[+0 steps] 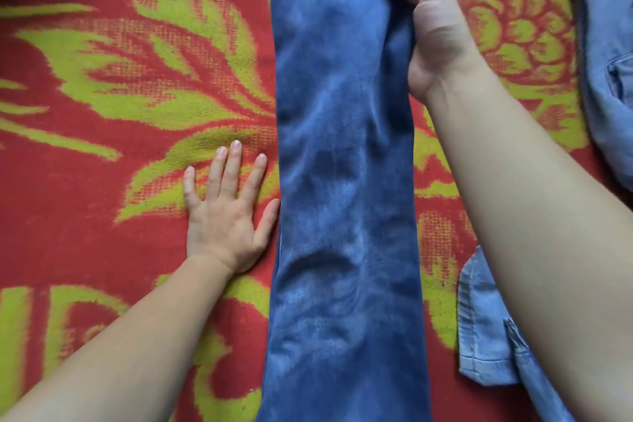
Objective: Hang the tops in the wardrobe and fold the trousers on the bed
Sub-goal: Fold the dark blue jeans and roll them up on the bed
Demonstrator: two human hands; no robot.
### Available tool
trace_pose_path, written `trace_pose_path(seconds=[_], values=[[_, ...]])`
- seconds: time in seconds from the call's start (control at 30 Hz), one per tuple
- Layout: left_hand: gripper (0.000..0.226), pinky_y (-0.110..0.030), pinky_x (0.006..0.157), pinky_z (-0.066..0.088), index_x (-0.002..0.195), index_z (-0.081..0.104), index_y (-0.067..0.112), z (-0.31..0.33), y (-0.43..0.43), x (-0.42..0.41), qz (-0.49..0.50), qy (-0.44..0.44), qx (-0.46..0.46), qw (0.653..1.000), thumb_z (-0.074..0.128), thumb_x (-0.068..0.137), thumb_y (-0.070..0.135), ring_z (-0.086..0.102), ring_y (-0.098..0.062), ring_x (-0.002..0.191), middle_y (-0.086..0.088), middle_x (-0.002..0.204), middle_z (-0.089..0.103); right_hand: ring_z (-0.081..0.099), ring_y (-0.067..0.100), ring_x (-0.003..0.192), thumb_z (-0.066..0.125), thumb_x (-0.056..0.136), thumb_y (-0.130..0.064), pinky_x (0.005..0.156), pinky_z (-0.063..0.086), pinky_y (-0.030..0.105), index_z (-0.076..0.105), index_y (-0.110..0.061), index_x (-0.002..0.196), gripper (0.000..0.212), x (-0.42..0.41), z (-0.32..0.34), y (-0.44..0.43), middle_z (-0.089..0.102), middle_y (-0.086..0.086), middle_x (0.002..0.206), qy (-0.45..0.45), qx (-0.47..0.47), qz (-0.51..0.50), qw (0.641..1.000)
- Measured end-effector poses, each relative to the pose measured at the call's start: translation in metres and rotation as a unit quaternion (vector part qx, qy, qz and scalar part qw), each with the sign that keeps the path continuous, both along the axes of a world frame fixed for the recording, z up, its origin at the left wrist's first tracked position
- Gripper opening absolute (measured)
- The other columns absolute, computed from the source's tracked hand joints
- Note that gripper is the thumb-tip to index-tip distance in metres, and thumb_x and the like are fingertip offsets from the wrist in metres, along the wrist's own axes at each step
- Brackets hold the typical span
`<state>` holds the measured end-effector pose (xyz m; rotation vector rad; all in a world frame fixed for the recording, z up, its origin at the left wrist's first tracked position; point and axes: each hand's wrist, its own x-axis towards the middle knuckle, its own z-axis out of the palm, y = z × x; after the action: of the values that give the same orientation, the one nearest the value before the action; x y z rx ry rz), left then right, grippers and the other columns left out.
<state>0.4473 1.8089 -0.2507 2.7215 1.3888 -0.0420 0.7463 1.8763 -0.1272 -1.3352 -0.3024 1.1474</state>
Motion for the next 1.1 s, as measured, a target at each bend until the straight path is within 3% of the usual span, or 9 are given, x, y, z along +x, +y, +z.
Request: trace_pose_path(seconds=[0.1, 0.17, 0.3, 0.47, 0.53, 0.7, 0.87, 1.0, 1.1], values=[[0.068, -0.062, 0.115, 0.008, 0.154, 0.027, 0.028, -0.002, -0.001, -0.001, 0.003, -0.002, 0.005, 1.000, 0.023, 0.094, 0.059, 0.013, -0.025, 0.151, -0.007, 0.165, 0.011, 0.064, 0.032, 0.114, 0.060, 0.091, -0.011, 0.101, 0.051, 0.043, 0.056, 0.001, 0.132, 0.043, -0.001, -0.030, -0.002, 0.066, 0.018, 0.124, -0.188, -0.194, 0.015, 0.963], [0.067, -0.062, 0.116, 0.008, 0.154, 0.027, 0.028, -0.003, 0.000, -0.001, 0.001, 0.000, 0.006, 1.000, 0.023, 0.094, 0.059, 0.012, -0.025, 0.151, -0.006, 0.165, 0.010, 0.054, 0.024, 0.125, 0.060, 0.091, -0.023, 0.107, 0.038, 0.031, 0.040, -0.009, 0.146, 0.060, -0.002, -0.041, -0.017, 0.053, 0.009, 0.137, -0.416, -0.307, 0.044, 0.855], [0.067, -0.062, 0.115, 0.007, 0.154, 0.025, 0.029, -0.006, 0.000, -0.002, 0.001, 0.001, 0.009, 1.000, 0.022, 0.095, 0.059, 0.011, -0.025, 0.151, -0.006, 0.165, 0.010, 0.030, 0.035, 0.143, 0.047, 0.097, -0.038, 0.117, 0.025, 0.043, 0.038, -0.016, 0.151, 0.059, -0.048, -0.046, -0.076, 0.031, 0.018, 0.156, -0.682, -0.185, 0.054, 0.705], [0.067, -0.063, 0.115, 0.009, 0.154, 0.024, 0.029, -0.006, 0.001, -0.002, -0.001, -0.013, 0.006, 1.000, 0.025, 0.095, 0.058, 0.012, -0.025, 0.151, -0.006, 0.165, 0.010, -0.004, 0.038, 0.152, 0.026, 0.091, -0.076, 0.119, 0.001, 0.061, 0.017, -0.032, 0.157, 0.081, -0.108, -0.082, -0.151, -0.001, 0.011, 0.166, -0.708, -0.242, 0.295, 0.594], [0.066, -0.063, 0.115, 0.009, 0.154, 0.024, 0.029, -0.009, -0.002, -0.003, 0.000, -0.013, 0.008, 1.000, 0.024, 0.095, 0.059, 0.012, -0.025, 0.151, -0.006, 0.165, 0.010, -0.005, 0.038, 0.152, 0.023, 0.088, -0.081, 0.117, 0.001, 0.064, 0.011, -0.034, 0.158, 0.085, -0.106, -0.097, -0.156, -0.004, 0.009, 0.166, -0.725, -0.261, 0.301, 0.562], [0.064, -0.064, 0.114, 0.010, 0.154, 0.021, 0.030, -0.007, -0.001, -0.001, -0.002, -0.011, 0.005, 1.000, 0.024, 0.097, 0.059, 0.012, -0.026, 0.150, -0.008, 0.164, 0.011, 0.003, 0.040, 0.151, 0.018, 0.086, -0.083, 0.116, 0.003, 0.065, 0.016, -0.035, 0.157, 0.085, -0.108, -0.107, -0.153, 0.005, 0.010, 0.166, -0.746, -0.254, 0.270, 0.554], [0.065, -0.064, 0.115, 0.004, 0.155, 0.012, 0.031, -0.003, -0.003, 0.000, 0.016, 0.005, -0.017, 1.000, 0.015, 0.097, 0.060, 0.004, -0.025, 0.151, -0.007, 0.165, 0.003, -0.010, 0.038, 0.151, 0.008, 0.085, -0.083, 0.117, -0.008, 0.062, 0.002, -0.035, 0.158, 0.087, -0.109, -0.097, -0.154, -0.009, 0.009, 0.166, -0.726, -0.279, 0.287, 0.560], [0.065, -0.061, 0.116, -0.002, 0.156, 0.008, 0.032, 0.013, 0.001, 0.004, 0.031, 0.033, -0.079, 0.996, 0.011, 0.097, 0.060, -0.004, -0.023, 0.152, -0.004, 0.165, -0.004, -0.006, 0.034, 0.152, 0.011, 0.096, -0.067, 0.121, -0.005, 0.054, 0.012, -0.025, 0.159, 0.076, -0.130, -0.086, -0.191, -0.003, 0.011, 0.166, -0.667, -0.252, 0.284, 0.641], [0.057, -0.060, 0.118, -0.001, 0.156, 0.016, 0.030, 0.034, -0.016, 0.007, 0.106, -0.035, -0.188, 0.976, 0.015, 0.103, 0.050, -0.001, -0.022, 0.152, -0.001, 0.166, 0.003, 0.009, 0.031, 0.152, 0.024, 0.103, -0.048, 0.123, 0.006, 0.046, 0.022, -0.018, 0.157, 0.062, -0.165, -0.078, -0.274, 0.008, 0.016, 0.165, -0.636, -0.192, 0.253, 0.703]])
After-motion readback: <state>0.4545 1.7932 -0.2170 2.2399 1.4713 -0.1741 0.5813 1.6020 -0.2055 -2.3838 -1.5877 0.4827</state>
